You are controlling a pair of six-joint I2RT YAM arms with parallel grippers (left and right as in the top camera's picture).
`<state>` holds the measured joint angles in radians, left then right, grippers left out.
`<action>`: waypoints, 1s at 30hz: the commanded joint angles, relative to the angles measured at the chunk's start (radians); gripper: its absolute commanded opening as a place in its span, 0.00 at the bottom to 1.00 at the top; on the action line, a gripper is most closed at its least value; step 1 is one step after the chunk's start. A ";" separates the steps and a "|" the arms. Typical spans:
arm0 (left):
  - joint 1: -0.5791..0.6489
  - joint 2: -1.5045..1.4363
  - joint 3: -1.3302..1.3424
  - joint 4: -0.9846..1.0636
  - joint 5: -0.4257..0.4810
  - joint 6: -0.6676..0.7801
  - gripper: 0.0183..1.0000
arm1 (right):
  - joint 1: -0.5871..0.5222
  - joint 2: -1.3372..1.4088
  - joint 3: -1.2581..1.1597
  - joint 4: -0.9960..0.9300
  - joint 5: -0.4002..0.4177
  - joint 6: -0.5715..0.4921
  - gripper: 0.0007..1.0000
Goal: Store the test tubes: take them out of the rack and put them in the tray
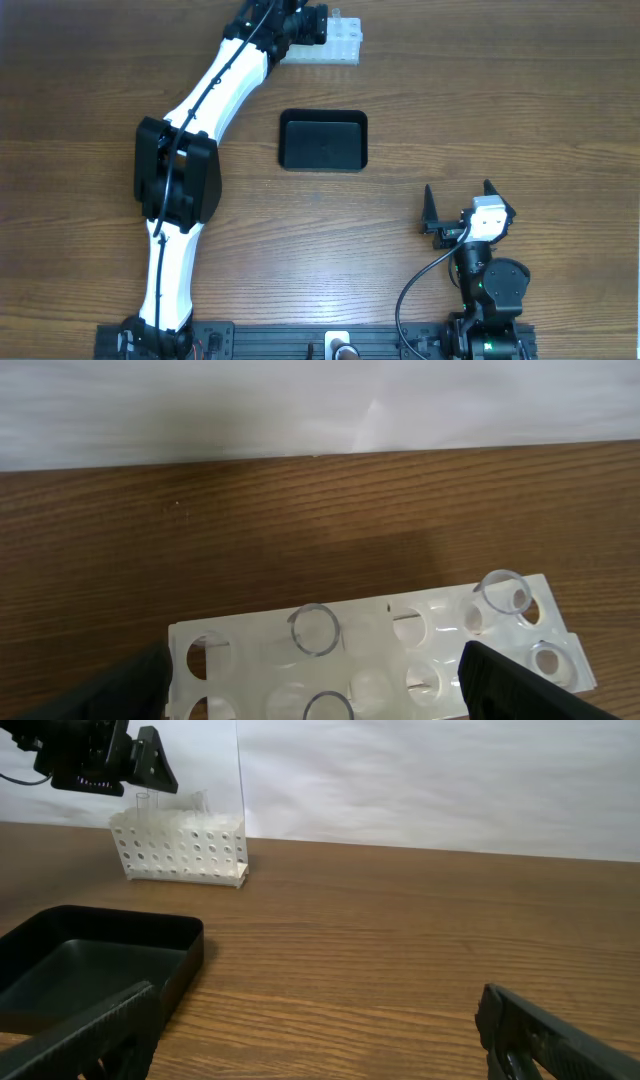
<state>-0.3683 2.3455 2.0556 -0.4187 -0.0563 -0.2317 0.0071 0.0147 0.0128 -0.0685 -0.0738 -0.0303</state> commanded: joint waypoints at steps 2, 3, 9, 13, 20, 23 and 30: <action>-0.004 0.017 0.027 0.003 0.000 0.019 0.90 | -0.006 -0.010 -0.007 -0.002 -0.015 0.004 0.99; -0.004 0.019 0.027 0.002 0.000 0.019 0.90 | -0.006 -0.010 -0.007 -0.002 -0.015 0.004 0.99; -0.008 0.029 0.027 -0.005 -0.001 0.019 0.90 | -0.006 -0.010 -0.007 -0.002 -0.015 0.004 0.99; -0.009 0.040 0.027 -0.006 -0.001 0.019 0.90 | -0.006 -0.010 -0.007 -0.002 -0.015 0.004 0.99; -0.010 0.047 0.027 -0.006 -0.001 0.046 0.87 | -0.006 -0.010 -0.007 -0.002 -0.015 0.004 0.99; -0.011 0.047 0.027 -0.010 -0.005 0.071 0.86 | -0.006 -0.010 -0.007 -0.002 -0.015 0.004 0.99; -0.011 0.056 0.027 -0.012 -0.010 0.071 0.82 | -0.006 -0.010 -0.007 -0.002 -0.015 0.004 0.99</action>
<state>-0.3759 2.3795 2.0579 -0.4294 -0.0570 -0.1799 0.0071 0.0147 0.0128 -0.0681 -0.0738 -0.0299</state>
